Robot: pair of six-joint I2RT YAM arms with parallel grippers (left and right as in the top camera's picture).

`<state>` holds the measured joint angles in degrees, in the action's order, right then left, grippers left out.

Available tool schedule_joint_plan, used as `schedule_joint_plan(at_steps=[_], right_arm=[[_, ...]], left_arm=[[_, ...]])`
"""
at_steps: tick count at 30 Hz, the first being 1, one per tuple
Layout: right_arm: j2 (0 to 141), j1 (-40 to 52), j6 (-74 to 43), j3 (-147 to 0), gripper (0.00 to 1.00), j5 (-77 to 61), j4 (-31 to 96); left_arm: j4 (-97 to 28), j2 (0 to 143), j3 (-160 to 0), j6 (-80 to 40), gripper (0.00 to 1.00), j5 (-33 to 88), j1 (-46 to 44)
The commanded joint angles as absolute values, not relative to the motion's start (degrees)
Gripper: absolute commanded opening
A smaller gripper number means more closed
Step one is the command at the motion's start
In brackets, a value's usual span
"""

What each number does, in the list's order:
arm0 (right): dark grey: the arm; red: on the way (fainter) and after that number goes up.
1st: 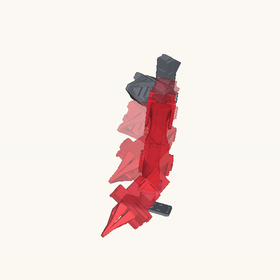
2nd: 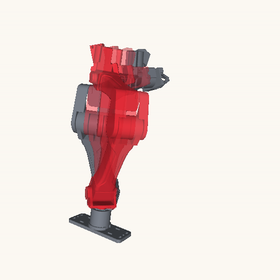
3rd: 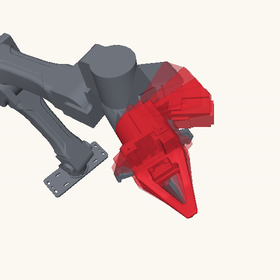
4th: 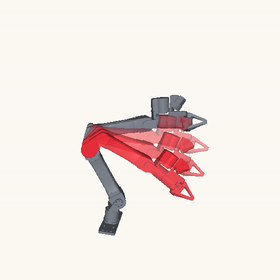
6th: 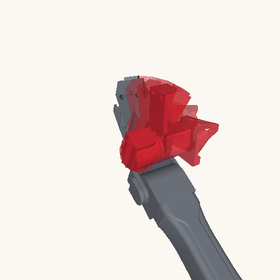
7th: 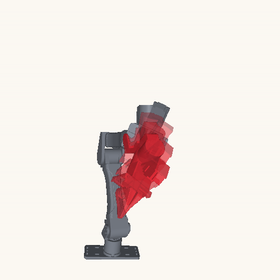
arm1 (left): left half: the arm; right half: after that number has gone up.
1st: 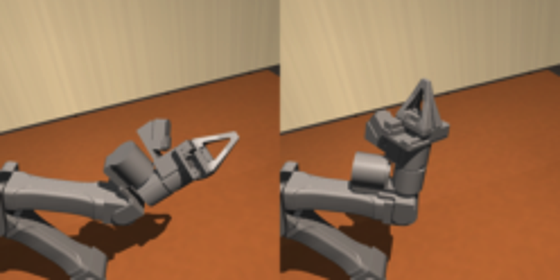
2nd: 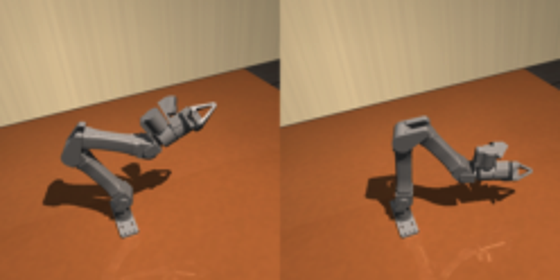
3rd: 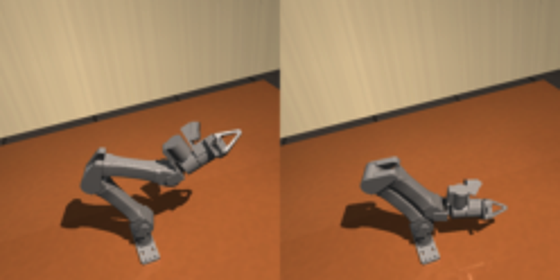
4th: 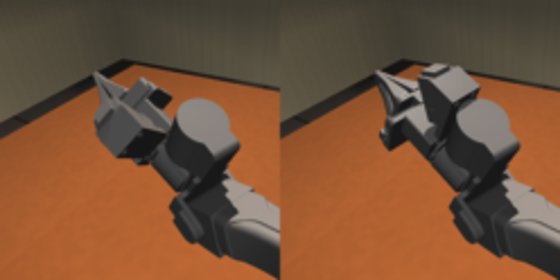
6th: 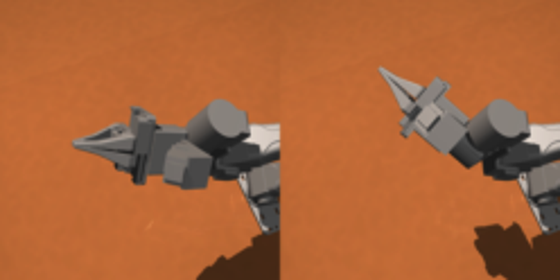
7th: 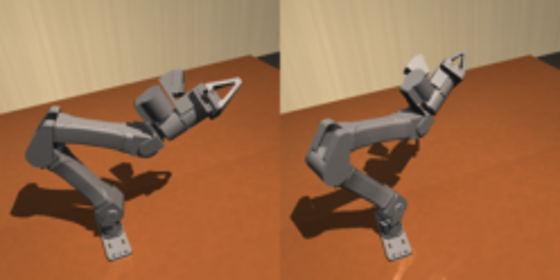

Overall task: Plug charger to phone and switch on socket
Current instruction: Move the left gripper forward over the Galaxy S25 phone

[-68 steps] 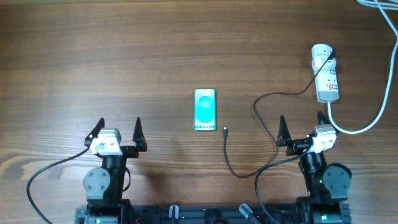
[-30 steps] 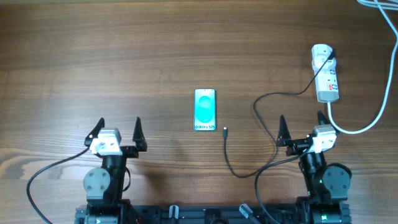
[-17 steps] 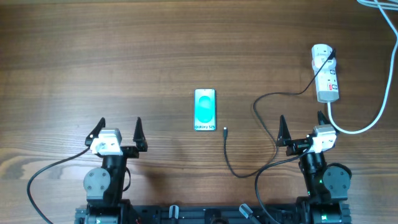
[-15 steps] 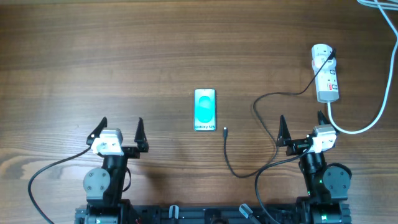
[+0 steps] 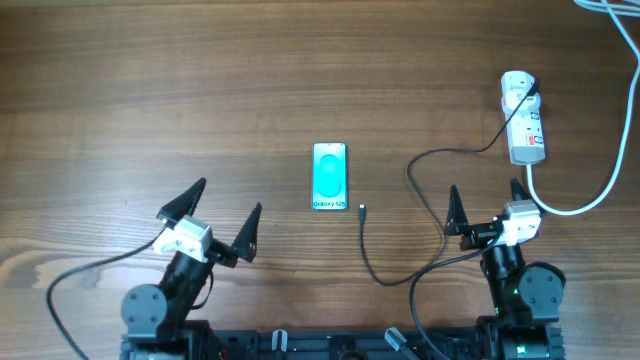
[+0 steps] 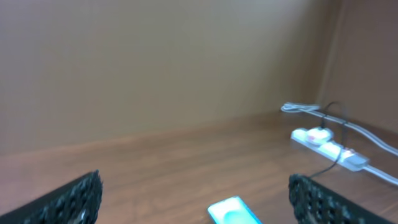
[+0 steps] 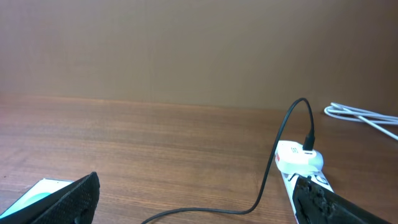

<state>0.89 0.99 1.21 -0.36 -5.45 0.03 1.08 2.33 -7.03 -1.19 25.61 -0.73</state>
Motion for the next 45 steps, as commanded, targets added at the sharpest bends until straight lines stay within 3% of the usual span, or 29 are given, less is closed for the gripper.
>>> schedule_joint_plan(at_steps=[1, 7, 12, 19, 23, 28, 32, 39, 45], right_arm=[[0.43, 1.21, 1.48, -0.32, 1.00, -4.49, -0.10], [0.43, 1.21, 1.48, -0.32, 1.00, -4.49, -0.10], [0.43, 1.21, 1.48, -0.32, 1.00, -4.49, -0.10], [0.43, 1.21, 1.48, -0.32, 1.00, -4.49, -0.10], [0.43, 1.21, 1.50, -0.32, 1.00, -4.49, -0.10], [0.43, 1.21, 1.50, -0.32, 1.00, -4.49, -0.10], [0.43, 1.21, 1.45, -0.32, 1.00, -4.49, -0.10], [0.43, 1.21, 1.48, -0.32, 1.00, -4.49, -0.10], [0.43, 1.21, 1.48, -0.32, 1.00, -4.49, -0.10]], left_arm=[[-9.47, 10.85, -21.30, -2.15, 1.00, 27.70, -0.47], [-34.30, 33.67, -44.77, -0.10, 1.00, 31.70, -0.47], [-40.95, 45.67, -55.11, -3.55, 1.00, 41.28, -0.51], [-46.89, 55.18, -60.82, -6.90, 1.00, 40.38, -0.54], [-58.04, 61.73, -70.19, -6.68, 1.00, 31.97, -2.37], [-69.76, 70.04, -82.13, -7.27, 1.00, 17.67, -11.05], [-70.43, 74.30, -84.25, -12.51, 1.00, 10.37, -18.28], [-68.73, 78.67, -84.23, -13.50, 1.00, 13.65, -25.61], [-69.14, 82.96, -84.25, -25.17, 1.00, 11.92, -27.29]])
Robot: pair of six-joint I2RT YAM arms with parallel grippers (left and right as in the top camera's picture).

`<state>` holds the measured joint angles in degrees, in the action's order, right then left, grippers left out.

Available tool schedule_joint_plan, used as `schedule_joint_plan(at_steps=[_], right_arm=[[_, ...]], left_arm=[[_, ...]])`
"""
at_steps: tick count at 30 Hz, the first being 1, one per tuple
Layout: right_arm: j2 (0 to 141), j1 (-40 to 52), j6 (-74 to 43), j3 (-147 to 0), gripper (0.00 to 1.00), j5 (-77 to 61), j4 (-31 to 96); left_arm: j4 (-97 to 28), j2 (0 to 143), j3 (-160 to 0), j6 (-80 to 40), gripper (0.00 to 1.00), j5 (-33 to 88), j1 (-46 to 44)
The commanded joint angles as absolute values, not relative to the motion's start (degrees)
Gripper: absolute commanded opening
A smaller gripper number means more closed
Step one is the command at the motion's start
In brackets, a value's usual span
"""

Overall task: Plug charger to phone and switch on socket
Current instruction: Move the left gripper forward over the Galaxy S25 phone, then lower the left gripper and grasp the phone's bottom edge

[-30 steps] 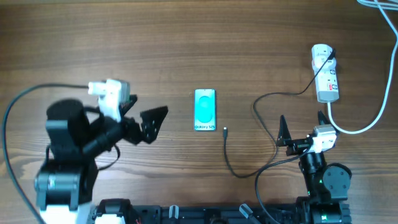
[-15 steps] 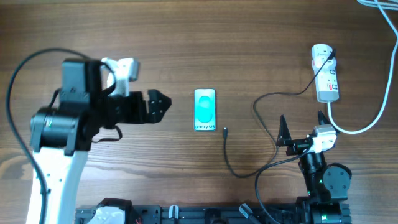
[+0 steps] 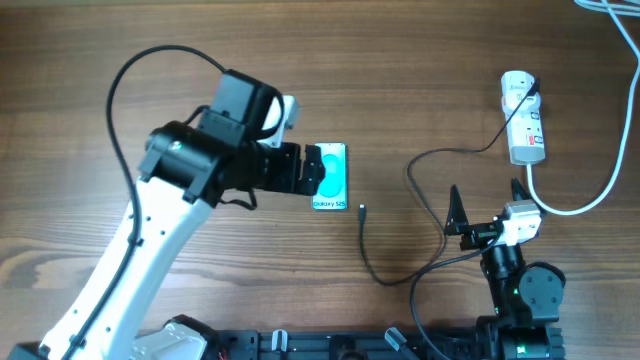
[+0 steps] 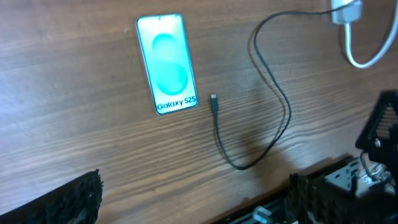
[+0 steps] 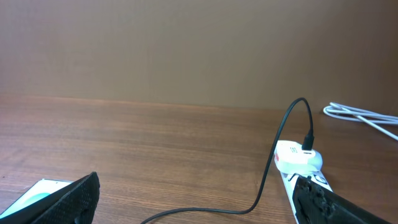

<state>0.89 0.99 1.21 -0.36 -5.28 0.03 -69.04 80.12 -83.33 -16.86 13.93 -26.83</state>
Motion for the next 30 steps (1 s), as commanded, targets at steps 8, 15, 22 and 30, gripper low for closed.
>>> schedule_joint_plan(at_steps=[8, 15, 22, 30], right_arm=[[0.43, 1.21, 1.48, -0.32, 1.00, -4.49, -0.10], [0.43, 1.21, 1.50, -0.32, 1.00, -4.49, -0.10], [0.43, 1.21, 1.48, -0.32, 1.00, -4.49, -0.10], [0.43, 1.21, 1.50, -0.32, 1.00, -4.49, -0.10]], left_arm=[[-77.19, 94.26, -93.60, -27.83, 0.99, 6.72, -28.34], [-81.82, 106.28, -105.01, -31.27, 1.00, 0.12, -29.54], [-77.25, 112.71, -105.01, -33.50, 1.00, 1.48, -29.52], [-75.02, 117.95, -104.90, -33.52, 1.00, 2.09, -30.94]])
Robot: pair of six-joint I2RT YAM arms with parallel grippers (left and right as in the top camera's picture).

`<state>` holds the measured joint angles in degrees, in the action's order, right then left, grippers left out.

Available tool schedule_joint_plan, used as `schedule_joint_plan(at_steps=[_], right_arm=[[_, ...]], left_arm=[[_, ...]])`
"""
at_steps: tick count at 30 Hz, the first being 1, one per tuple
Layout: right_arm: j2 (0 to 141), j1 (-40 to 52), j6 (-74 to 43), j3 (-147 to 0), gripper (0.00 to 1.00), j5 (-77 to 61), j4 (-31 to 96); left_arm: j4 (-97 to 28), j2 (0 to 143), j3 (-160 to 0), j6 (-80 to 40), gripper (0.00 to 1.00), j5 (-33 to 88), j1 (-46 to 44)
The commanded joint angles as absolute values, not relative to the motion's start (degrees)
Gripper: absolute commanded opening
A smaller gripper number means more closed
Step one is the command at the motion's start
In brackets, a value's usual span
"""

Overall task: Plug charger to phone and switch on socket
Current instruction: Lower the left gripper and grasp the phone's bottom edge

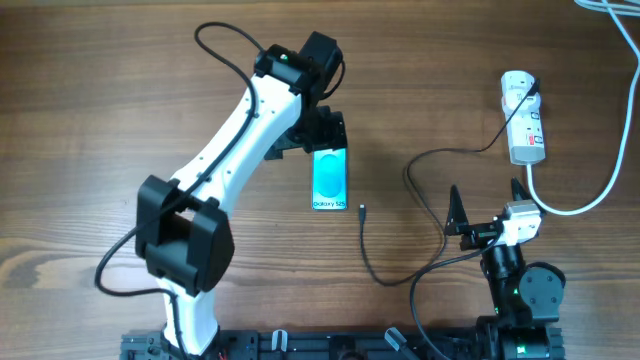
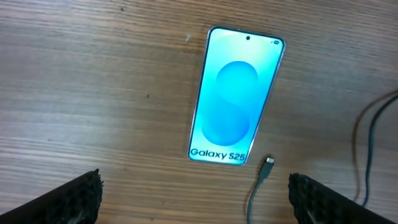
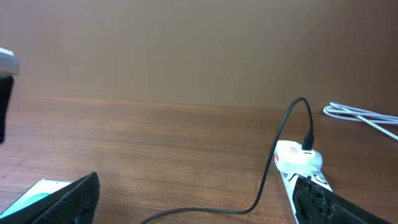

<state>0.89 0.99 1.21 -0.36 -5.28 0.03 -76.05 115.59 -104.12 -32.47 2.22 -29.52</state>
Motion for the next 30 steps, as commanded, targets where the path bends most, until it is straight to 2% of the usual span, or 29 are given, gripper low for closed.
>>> schedule_joint_plan(at_steps=[1, 8, 22, 30], right_arm=[[0.43, 1.21, 1.48, -0.32, 1.00, -4.49, -0.10], [0.43, 1.21, 1.50, -0.32, 1.00, -4.49, -0.10], [0.43, 1.21, 1.50, -0.32, 1.00, -4.49, -0.10], [0.43, 1.21, 1.48, -0.32, 1.00, -4.49, -0.10]], left_arm=[[-74.67, 118.45, -104.90, -33.50, 1.00, 2.07, -31.40], [-73.58, 122.08, -104.84, -30.24, 1.00, 2.07, -33.39], [-62.26, 122.83, -93.65, -30.74, 1.00, 2.52, -33.39], [-59.61, 122.80, -92.55, -32.67, 1.00, 2.50, -33.85]])
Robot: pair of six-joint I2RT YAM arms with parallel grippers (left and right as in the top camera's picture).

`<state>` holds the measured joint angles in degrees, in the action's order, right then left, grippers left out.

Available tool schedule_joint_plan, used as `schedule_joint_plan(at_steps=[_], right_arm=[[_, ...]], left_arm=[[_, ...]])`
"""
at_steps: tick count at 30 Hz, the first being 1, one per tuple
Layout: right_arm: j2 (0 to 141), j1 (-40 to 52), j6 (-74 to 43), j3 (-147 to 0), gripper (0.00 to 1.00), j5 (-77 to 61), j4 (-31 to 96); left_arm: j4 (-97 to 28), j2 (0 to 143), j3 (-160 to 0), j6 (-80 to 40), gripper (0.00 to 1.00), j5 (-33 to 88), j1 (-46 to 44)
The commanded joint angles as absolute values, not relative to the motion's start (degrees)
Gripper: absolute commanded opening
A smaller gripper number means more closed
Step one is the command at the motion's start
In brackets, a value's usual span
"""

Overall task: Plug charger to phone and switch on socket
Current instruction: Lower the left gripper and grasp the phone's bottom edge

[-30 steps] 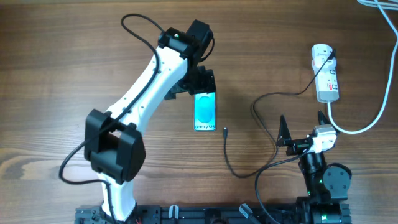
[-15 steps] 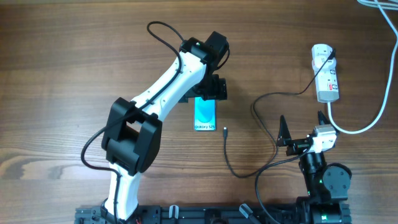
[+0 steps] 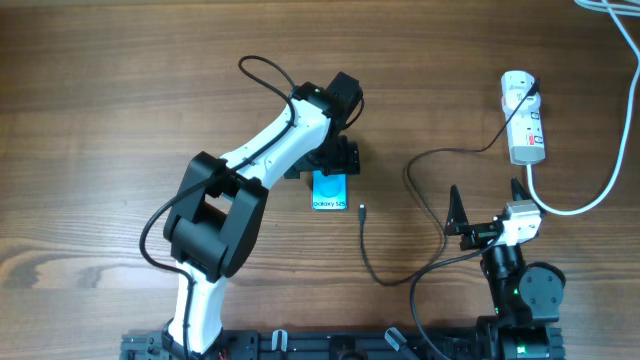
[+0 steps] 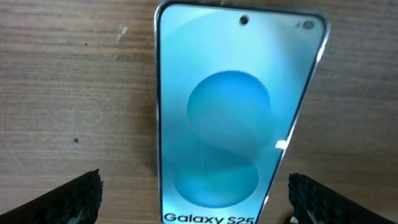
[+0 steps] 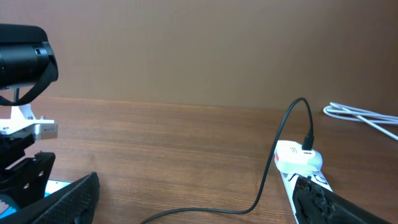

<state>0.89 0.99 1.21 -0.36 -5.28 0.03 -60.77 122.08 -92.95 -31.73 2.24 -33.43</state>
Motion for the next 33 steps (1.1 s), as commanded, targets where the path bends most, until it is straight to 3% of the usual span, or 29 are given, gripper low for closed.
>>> schedule_joint_plan(at_steps=[1, 33], right_arm=[[0.43, 1.21, 1.48, -0.32, 1.00, -4.49, -0.10], [0.43, 1.21, 1.50, -0.32, 1.00, -4.49, -0.10]], left_arm=[[-59.16, 122.83, -92.55, -32.64, 1.00, 2.48, -34.04], [-51.31, 122.83, -86.13, -34.48, 1.00, -1.08, -35.24]])
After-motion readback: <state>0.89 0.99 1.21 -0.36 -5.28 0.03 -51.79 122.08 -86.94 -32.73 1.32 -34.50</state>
